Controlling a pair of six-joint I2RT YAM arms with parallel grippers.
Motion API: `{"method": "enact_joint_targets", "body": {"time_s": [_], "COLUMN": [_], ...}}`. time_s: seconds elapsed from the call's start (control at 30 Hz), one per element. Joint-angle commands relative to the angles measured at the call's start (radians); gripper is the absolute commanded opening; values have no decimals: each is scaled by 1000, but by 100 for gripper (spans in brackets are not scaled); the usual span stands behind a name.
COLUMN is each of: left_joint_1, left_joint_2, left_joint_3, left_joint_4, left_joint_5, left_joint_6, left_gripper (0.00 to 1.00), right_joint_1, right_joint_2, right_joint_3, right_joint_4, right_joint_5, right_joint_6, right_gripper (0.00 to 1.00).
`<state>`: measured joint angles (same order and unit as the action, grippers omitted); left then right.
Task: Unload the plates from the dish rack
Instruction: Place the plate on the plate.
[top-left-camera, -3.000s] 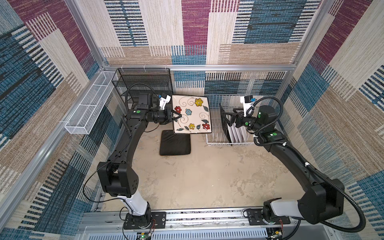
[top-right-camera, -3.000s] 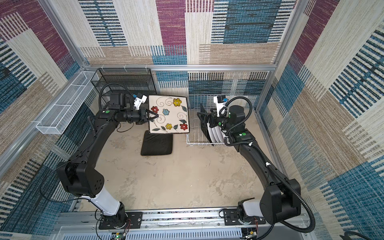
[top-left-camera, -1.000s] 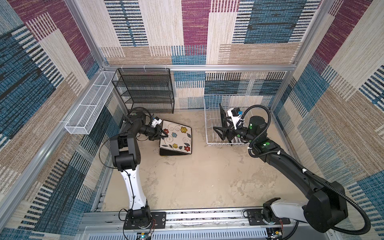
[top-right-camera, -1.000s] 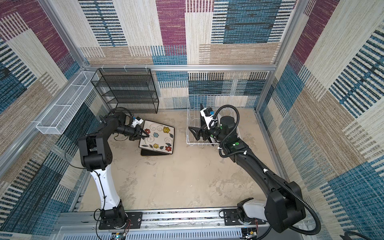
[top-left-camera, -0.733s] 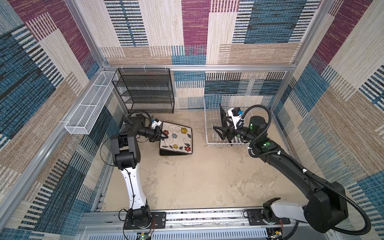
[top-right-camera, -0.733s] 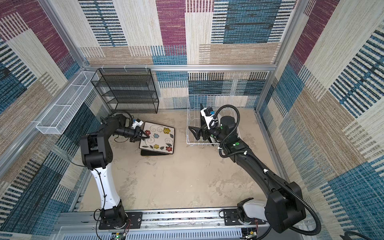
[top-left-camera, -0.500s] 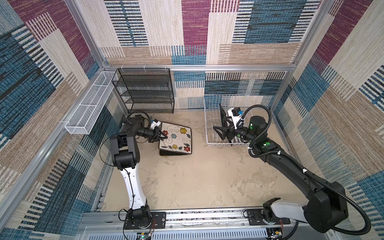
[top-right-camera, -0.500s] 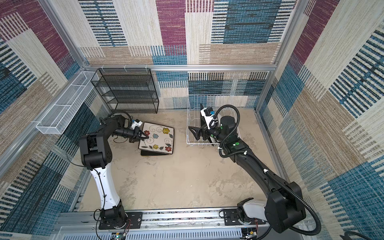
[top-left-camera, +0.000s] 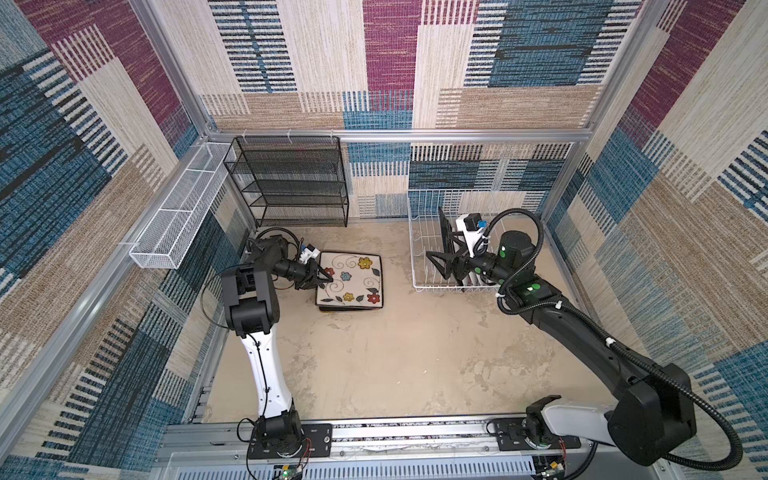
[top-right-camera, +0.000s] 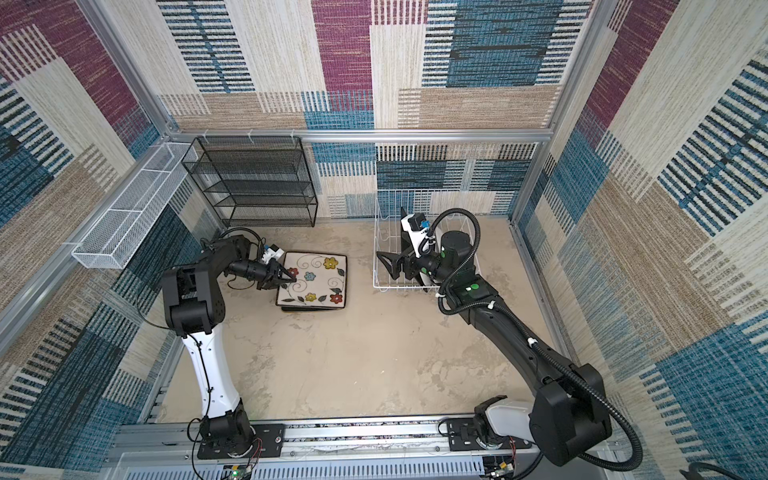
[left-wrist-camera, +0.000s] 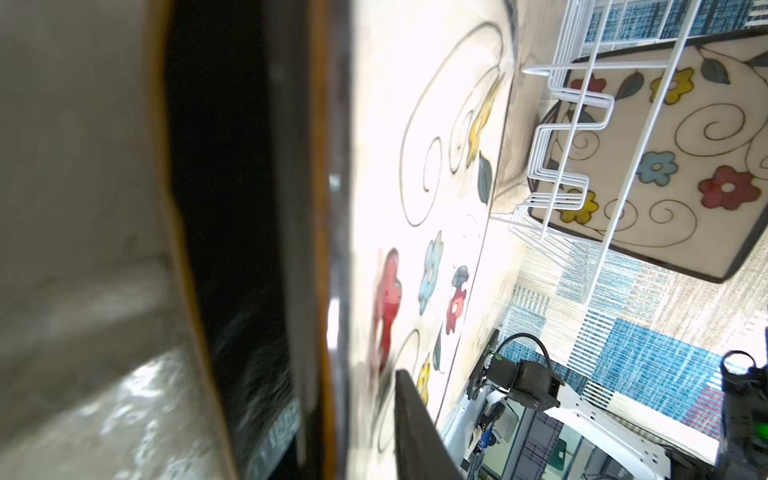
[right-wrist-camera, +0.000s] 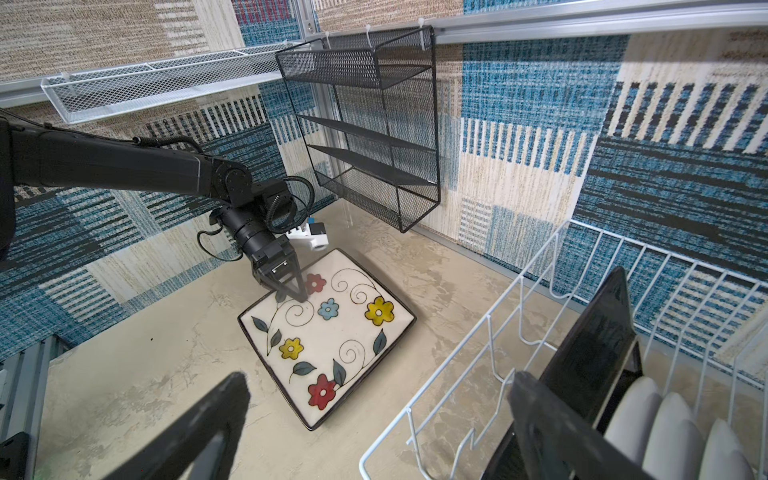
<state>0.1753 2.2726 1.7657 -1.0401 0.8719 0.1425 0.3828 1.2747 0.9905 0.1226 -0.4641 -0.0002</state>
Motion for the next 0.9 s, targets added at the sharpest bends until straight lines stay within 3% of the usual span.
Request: {"method": "enact_joint_targets", "body": {"time_s": [0.0,0.47,0.87], "left_joint_1": [4,19,27], "left_joint_2": [4,19,-19], "left_joint_3": [11,20,25], "left_joint_4": [-21,-30,-29], "left_joint_5": [5,-66,-130], "left_joint_6": [16,5,-15], "left_gripper": [28,35,49], "right_joint_1": [2,2,1], "right_joint_2": [-12,-14,-23], "right_joint_3": [2,0,-3], "right_joint_4": [28,20,11], "right_joint_5": [-13,-3,24], "right_joint_6": [3,-7,-14], "right_gripper": [100,100,100]}}
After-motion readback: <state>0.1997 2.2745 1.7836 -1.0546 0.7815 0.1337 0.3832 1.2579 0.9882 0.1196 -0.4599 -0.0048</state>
